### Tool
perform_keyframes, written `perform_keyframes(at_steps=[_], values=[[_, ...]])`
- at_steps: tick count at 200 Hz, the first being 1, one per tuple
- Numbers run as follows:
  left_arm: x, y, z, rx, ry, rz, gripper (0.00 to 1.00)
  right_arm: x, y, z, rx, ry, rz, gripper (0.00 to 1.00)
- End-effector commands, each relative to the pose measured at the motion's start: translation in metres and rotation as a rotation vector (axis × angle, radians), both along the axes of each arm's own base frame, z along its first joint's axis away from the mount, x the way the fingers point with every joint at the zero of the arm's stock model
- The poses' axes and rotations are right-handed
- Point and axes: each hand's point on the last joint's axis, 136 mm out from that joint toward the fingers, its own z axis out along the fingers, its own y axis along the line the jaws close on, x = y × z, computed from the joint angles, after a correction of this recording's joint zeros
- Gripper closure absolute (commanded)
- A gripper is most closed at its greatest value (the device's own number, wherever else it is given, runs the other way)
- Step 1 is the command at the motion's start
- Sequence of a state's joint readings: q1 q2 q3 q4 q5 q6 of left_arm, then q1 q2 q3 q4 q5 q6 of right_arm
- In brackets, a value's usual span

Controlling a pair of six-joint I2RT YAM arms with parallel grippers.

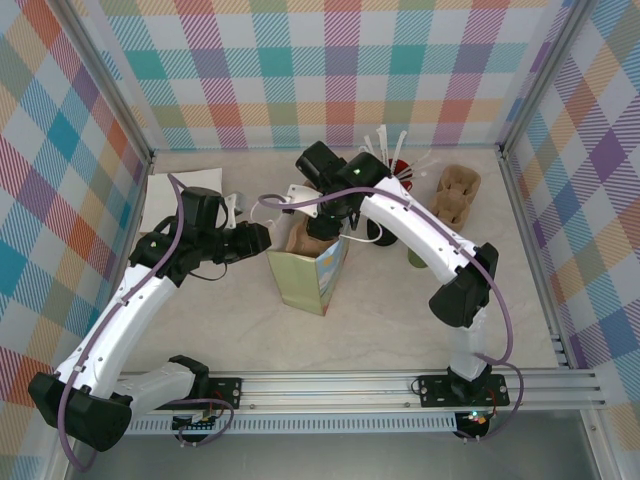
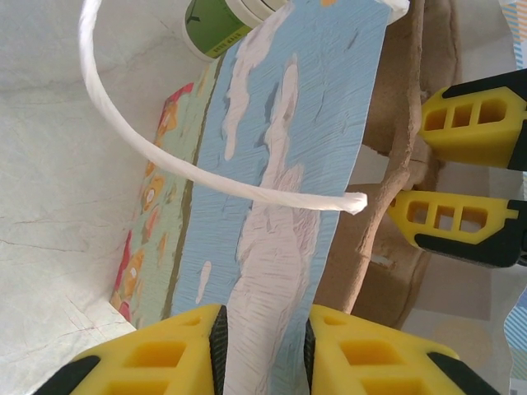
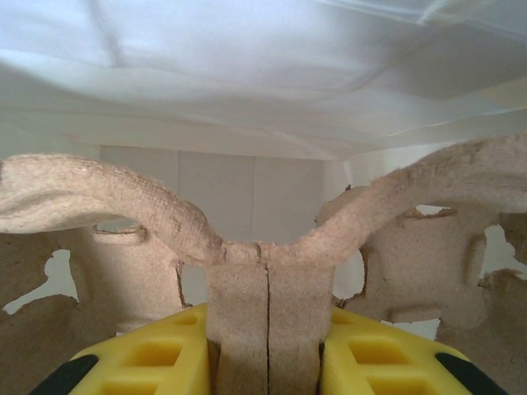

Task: Pack the takeout coffee

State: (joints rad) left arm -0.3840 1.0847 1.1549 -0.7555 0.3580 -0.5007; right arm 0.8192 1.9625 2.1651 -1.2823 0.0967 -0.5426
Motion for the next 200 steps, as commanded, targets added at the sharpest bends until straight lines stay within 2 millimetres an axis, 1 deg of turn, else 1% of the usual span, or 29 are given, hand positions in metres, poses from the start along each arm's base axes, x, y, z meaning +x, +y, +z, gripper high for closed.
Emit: perform_keyframes(at_steps=[1,33,74,109,143,163,188,200], values=[[-0.006,-0.007,0.006,-0.022,-0.019,-0.040,0.71,0.001,-0.008,-0.012,-0.032,0.060,-0.060,0.68],[-0.009,-0.013,0.009,-0.039,-0.031,-0.069,0.71,0.002,-0.007,-0.020,-0.041,0.092,-0.075,0.68],[-0.012,-0.018,0.011,-0.046,-0.038,-0.091,0.70,0.006,-0.001,-0.019,-0.018,0.110,-0.090,0.67],[-0.012,-0.018,0.015,-0.047,-0.050,-0.090,0.69,0.004,-0.001,-0.019,-0.026,0.123,-0.079,0.66],[-0.012,-0.018,0.017,-0.052,-0.057,-0.089,0.68,0.000,-0.002,-0.024,-0.041,0.146,-0.066,0.62],[-0.013,-0.020,0.017,-0.054,-0.055,-0.094,0.67,0.001,-0.001,-0.023,-0.037,0.143,-0.066,0.58],[-0.013,-0.022,0.016,-0.058,-0.053,-0.099,0.65,0.003,0.003,-0.015,-0.013,0.129,-0.063,0.46],[-0.013,-0.023,0.016,-0.059,-0.052,-0.100,0.64,0.003,0.003,-0.012,-0.010,0.123,-0.057,0.43]])
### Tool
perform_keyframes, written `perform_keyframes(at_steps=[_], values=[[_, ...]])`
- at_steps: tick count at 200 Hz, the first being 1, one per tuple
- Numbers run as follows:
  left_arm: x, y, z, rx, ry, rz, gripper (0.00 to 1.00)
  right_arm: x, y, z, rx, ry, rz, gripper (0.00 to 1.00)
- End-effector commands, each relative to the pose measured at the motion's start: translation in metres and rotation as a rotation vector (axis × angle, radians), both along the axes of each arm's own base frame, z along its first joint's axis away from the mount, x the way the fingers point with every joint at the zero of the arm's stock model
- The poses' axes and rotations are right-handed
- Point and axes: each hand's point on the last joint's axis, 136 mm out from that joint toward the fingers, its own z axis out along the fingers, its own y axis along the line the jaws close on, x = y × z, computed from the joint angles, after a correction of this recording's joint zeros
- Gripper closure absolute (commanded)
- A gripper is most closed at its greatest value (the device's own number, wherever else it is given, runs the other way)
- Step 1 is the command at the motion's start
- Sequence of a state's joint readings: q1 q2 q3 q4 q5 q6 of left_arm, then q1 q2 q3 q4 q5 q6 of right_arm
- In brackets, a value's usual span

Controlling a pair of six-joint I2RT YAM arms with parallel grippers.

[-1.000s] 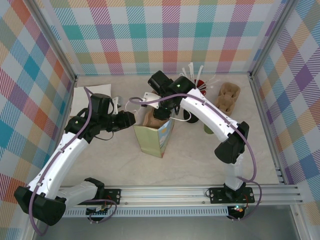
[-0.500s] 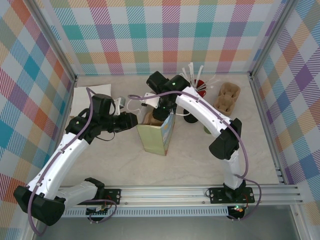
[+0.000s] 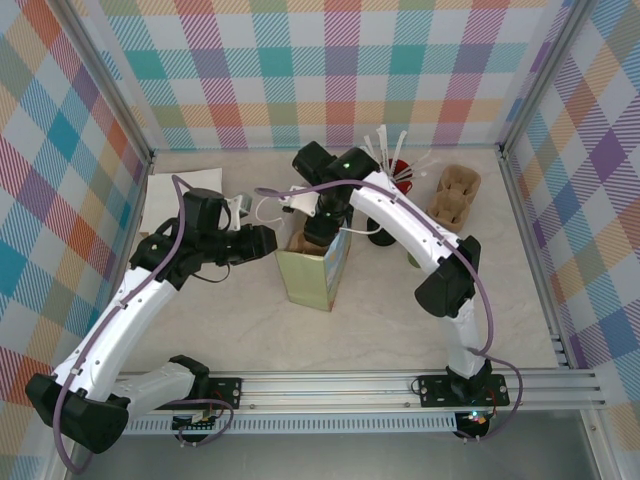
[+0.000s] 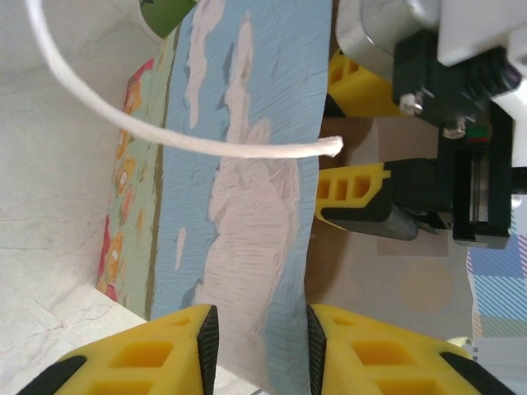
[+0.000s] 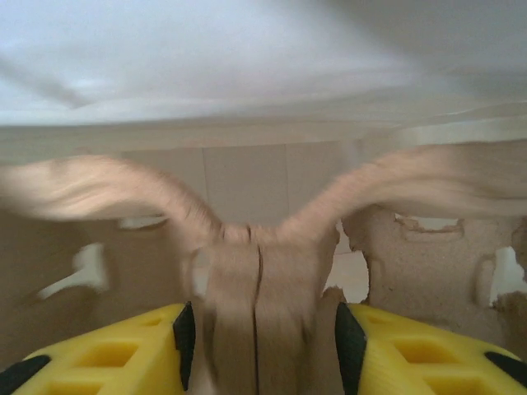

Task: Pack the takeout coffee

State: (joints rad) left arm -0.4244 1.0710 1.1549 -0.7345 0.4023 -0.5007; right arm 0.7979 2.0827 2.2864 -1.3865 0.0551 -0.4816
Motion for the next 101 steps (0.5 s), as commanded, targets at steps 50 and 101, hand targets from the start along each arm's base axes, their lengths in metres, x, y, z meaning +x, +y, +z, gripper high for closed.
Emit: perform_keyframes(at_steps=[50,101], values=[[-0.002,-0.004,0.011,-0.010,-0.044,-0.016,0.58,0.004,0.005,0.037,0.082,-0.054,-0.005,0.38],[-0.003,0.005,0.030,0.014,-0.087,0.020,0.47,0.014,0.001,0.094,0.224,-0.181,-0.103,0.29]])
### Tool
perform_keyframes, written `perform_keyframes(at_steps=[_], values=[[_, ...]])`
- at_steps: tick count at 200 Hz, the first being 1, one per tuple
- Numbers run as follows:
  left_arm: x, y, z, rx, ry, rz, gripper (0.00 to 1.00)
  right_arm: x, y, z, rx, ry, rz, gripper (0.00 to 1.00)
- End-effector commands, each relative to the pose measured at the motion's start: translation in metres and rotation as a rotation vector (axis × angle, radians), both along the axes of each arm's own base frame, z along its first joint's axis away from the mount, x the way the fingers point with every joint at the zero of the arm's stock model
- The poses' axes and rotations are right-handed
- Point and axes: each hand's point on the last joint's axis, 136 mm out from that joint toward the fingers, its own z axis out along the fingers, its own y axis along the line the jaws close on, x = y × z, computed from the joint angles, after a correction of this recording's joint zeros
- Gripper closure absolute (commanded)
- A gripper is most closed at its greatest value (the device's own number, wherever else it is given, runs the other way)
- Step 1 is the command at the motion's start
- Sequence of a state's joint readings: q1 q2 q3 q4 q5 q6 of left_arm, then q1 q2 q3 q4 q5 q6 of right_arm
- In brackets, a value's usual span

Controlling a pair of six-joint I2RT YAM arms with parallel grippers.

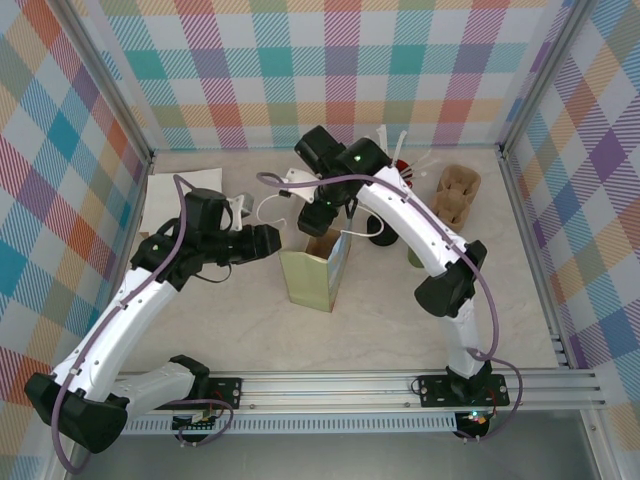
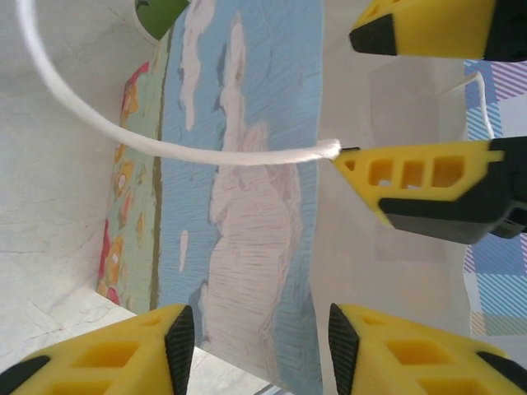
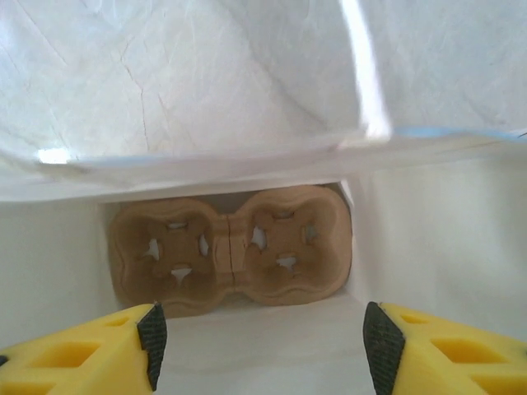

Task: Pack the takeout coffee

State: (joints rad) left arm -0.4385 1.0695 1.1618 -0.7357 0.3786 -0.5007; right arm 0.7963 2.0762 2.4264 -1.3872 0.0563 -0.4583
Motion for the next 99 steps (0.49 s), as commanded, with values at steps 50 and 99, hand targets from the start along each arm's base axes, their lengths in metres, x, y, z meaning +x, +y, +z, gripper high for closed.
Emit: perform_keyframes(at_steps=[50,99], values=[[0.000,0.024,0.050,0.053,-0.144,0.092,0.37,0.019,-0.045,0.110,0.264,-0.229,-0.289,0.14],[0.004,0.031,0.061,0.089,-0.182,0.115,0.30,0.014,-0.109,0.127,0.305,-0.261,-0.511,0.00]])
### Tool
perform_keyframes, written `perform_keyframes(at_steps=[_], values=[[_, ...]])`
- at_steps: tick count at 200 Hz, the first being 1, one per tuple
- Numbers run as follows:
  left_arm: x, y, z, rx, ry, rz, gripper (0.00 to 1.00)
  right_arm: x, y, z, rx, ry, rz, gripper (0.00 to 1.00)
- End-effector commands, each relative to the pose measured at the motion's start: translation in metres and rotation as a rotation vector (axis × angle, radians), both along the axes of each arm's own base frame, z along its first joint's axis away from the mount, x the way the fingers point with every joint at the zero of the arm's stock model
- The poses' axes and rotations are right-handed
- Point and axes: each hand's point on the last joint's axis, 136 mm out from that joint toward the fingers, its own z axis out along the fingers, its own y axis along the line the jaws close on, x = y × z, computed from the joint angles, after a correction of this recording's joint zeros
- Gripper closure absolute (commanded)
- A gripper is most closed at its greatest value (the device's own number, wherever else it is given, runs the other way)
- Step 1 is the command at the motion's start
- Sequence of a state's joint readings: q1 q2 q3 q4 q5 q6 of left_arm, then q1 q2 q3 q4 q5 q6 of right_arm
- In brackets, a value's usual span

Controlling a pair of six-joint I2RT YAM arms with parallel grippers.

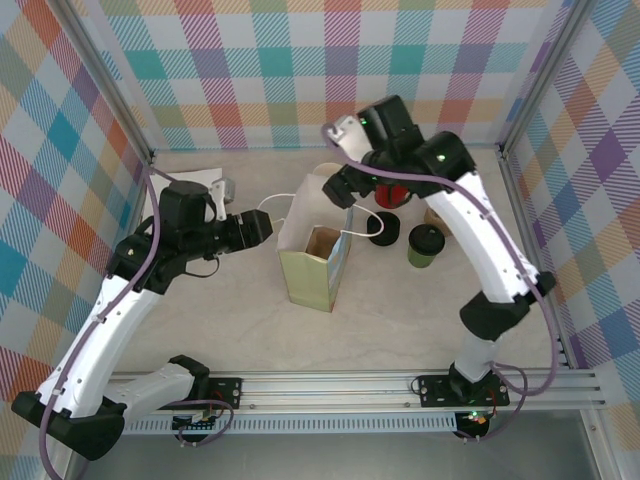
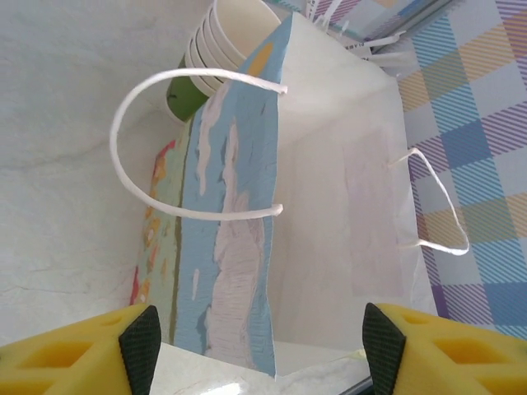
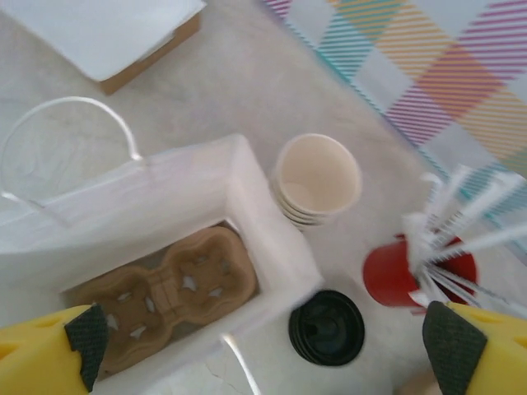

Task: Pack the takeout coffee

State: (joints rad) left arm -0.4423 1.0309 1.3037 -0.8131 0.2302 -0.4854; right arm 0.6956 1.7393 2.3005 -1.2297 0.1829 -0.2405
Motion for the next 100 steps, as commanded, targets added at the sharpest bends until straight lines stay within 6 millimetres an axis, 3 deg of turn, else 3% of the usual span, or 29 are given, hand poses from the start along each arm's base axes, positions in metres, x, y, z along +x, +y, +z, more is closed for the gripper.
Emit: perform_keyframes(at_steps=[1,28,61,100], values=[[0.000,0.008,0.011,0.042,-0.040,0.014,0.30,0.002,-0.031,0.004,0.056,0.007,-0.159,0.00],[0.005,0.006,0.014,0.061,-0.050,0.002,0.28,-0.008,-0.074,-0.015,0.072,0.086,-0.312,0.00],[0.012,0.006,0.016,0.083,-0.071,0.007,0.26,-0.029,-0.130,-0.065,0.103,0.275,-0.498,0.00],[0.017,0.017,0.013,0.121,-0.101,0.058,0.22,-0.050,-0.173,-0.122,0.122,0.434,-0.653,0.00]])
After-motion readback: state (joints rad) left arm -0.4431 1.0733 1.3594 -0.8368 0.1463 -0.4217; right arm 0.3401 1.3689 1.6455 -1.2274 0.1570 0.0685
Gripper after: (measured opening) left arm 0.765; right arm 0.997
